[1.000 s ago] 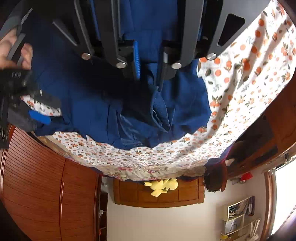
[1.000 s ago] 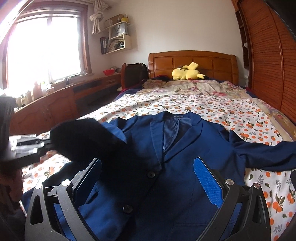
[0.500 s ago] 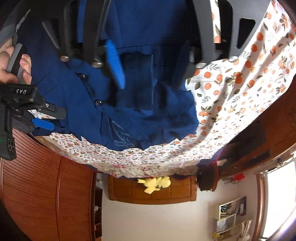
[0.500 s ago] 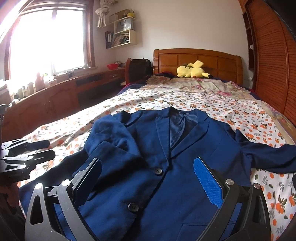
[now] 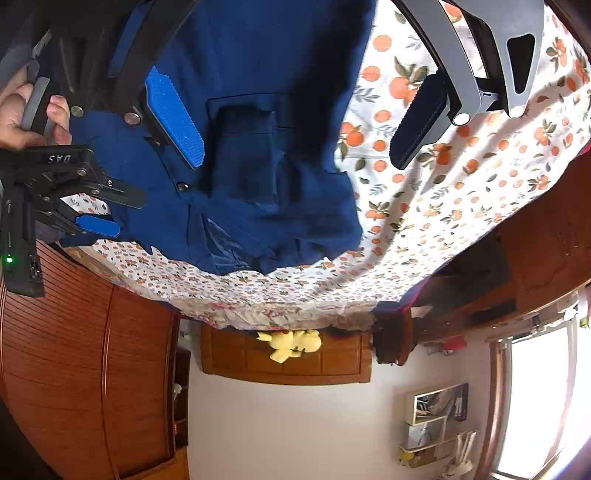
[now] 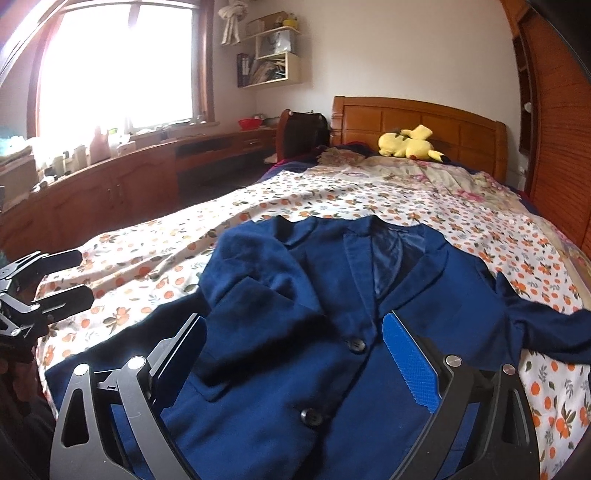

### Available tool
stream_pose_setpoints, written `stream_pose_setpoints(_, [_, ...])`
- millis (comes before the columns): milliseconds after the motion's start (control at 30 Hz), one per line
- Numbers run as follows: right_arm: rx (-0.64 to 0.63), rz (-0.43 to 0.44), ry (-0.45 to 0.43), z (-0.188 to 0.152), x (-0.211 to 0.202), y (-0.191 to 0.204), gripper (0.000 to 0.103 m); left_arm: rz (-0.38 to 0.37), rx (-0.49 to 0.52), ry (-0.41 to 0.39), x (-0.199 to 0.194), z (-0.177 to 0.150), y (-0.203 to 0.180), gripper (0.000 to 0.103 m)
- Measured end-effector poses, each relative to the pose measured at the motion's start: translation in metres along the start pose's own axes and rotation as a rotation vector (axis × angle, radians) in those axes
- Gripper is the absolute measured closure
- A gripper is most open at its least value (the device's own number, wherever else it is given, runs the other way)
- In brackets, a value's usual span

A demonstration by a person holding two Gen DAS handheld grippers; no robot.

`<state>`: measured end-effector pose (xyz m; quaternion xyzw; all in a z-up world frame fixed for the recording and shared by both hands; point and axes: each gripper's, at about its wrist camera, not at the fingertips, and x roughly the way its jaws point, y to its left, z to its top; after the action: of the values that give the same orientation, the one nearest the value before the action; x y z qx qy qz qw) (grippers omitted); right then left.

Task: Fold large clothes

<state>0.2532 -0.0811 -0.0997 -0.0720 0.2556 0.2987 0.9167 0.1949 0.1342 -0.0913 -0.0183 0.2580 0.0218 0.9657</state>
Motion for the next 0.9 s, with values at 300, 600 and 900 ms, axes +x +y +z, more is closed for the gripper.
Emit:
stream_pose_setpoints(300, [-0.097, 0.054, 0.118, 0.023, 0.053, 0.047, 0.020, 0.014, -0.028, -0.029, -0.029, -0.003, 0.036, 0.002])
stream_pose_setpoints(600, [-0.135, 0.057, 0.352, 0.009, 0.139, 0.079, 0.023, 0.013, -0.053, -0.047, -0.051, -0.006, 0.059, 0.002])
stream_pose_setpoints(900, [-0.168, -0.026, 0.456, -0.014, 0.156, 0.075, 0.061, -0.026, -0.065, -0.037, -0.057, -0.014, 0.063, 0.002])
